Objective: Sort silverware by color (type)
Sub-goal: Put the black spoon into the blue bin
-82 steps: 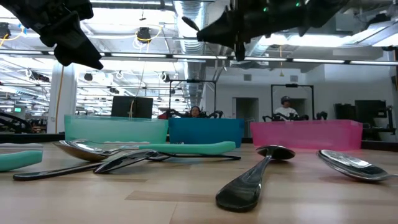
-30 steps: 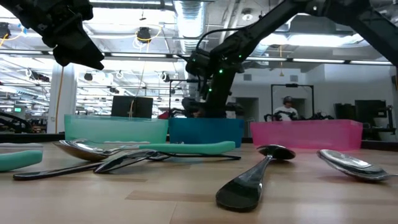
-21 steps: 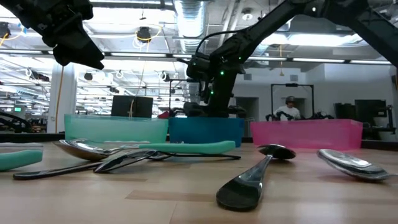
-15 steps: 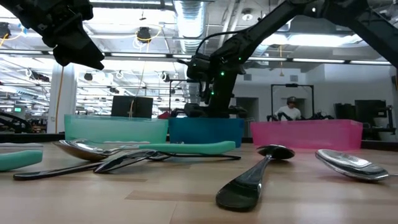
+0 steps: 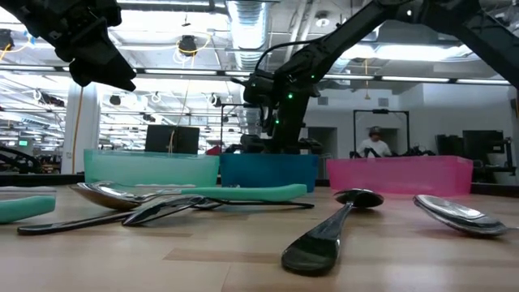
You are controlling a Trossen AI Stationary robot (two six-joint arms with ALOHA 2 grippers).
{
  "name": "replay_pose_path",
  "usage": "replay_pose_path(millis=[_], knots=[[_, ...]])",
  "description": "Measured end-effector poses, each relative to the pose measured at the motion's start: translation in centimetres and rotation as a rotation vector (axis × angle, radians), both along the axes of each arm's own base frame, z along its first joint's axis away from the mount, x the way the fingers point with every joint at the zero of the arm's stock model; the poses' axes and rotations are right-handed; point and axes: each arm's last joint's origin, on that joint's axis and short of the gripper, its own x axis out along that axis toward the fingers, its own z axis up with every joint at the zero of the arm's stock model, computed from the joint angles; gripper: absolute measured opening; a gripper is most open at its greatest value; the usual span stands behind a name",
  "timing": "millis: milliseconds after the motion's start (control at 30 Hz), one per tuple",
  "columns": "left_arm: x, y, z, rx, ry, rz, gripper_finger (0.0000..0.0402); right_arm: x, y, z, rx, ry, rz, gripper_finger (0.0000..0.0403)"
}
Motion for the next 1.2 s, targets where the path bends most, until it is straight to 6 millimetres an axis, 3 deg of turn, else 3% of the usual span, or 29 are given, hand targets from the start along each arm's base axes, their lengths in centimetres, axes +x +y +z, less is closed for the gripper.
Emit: replay_pose_path(millis=[233, 400, 567, 833, 1000, 1200], knots=[[0.0, 0.0, 0.0, -0.001, 0.000, -0.001, 0.0187, 0.1, -0.2, 0.3, -0.016, -0.013, 0.018, 0.0123], [0.0, 0.0, 0.0, -0.004, -0.001, 0.001, 0.0187, -0.1, -0.3, 3.3, -0.044, -0.074, 0.032, 0.0130], [0.0, 0.0, 0.0, -0.009, -0.003, 0.001, 0.0187, -0.4, 0.2, 6.3, 0.036, -0.172, 0.146, 0.0128], [0.0, -0.1, 0.0, -0.028, -0.004, -0.014, 0.0187, -2.1, 3.1, 13.8, 0.145, -0.401, 0.399, 0.0128], [0.1, -0.1, 0.0, -0.036, -0.008, -0.010, 0.0187, -4.3, 6.4, 19.4, 0.076, -0.517, 0.522, 0.0128], [0.1, -0.1, 0.0, -0.039, -0.010, -0.008, 0.0187, -6.9, 11.3, 24.7, 0.010, -0.671, 0.659, 0.0128]])
